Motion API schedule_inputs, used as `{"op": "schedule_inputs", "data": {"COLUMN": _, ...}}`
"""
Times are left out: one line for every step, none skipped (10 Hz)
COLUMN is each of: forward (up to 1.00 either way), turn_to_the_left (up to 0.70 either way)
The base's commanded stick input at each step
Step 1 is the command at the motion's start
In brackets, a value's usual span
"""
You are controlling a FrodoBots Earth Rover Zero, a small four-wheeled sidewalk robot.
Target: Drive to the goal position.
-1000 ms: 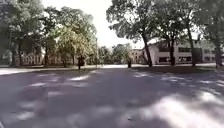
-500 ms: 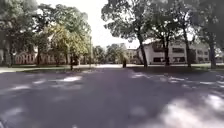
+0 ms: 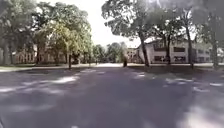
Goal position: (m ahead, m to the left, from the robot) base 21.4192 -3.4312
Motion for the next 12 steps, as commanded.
{"op": "schedule_inputs", "data": {"forward": 0.85, "turn_to_the_left": 0.0}}
{"op": "schedule_inputs", "data": {"forward": 0.85, "turn_to_the_left": 0.0}}
{"op": "schedule_inputs", "data": {"forward": 0.85, "turn_to_the_left": 0.0}}
{"op": "schedule_inputs", "data": {"forward": 0.85, "turn_to_the_left": 0.0}}
{"op": "schedule_inputs", "data": {"forward": 0.85, "turn_to_the_left": 0.0}}
{"op": "schedule_inputs", "data": {"forward": 0.85, "turn_to_the_left": 0.0}}
{"op": "schedule_inputs", "data": {"forward": 0.85, "turn_to_the_left": 0.0}}
{"op": "schedule_inputs", "data": {"forward": 0.85, "turn_to_the_left": 0.0}}
{"op": "schedule_inputs", "data": {"forward": 0.85, "turn_to_the_left": 0.0}}
{"op": "schedule_inputs", "data": {"forward": 0.85, "turn_to_the_left": 0.0}}
{"op": "schedule_inputs", "data": {"forward": 0.85, "turn_to_the_left": 0.0}}
{"op": "schedule_inputs", "data": {"forward": 0.85, "turn_to_the_left": 0.0}}
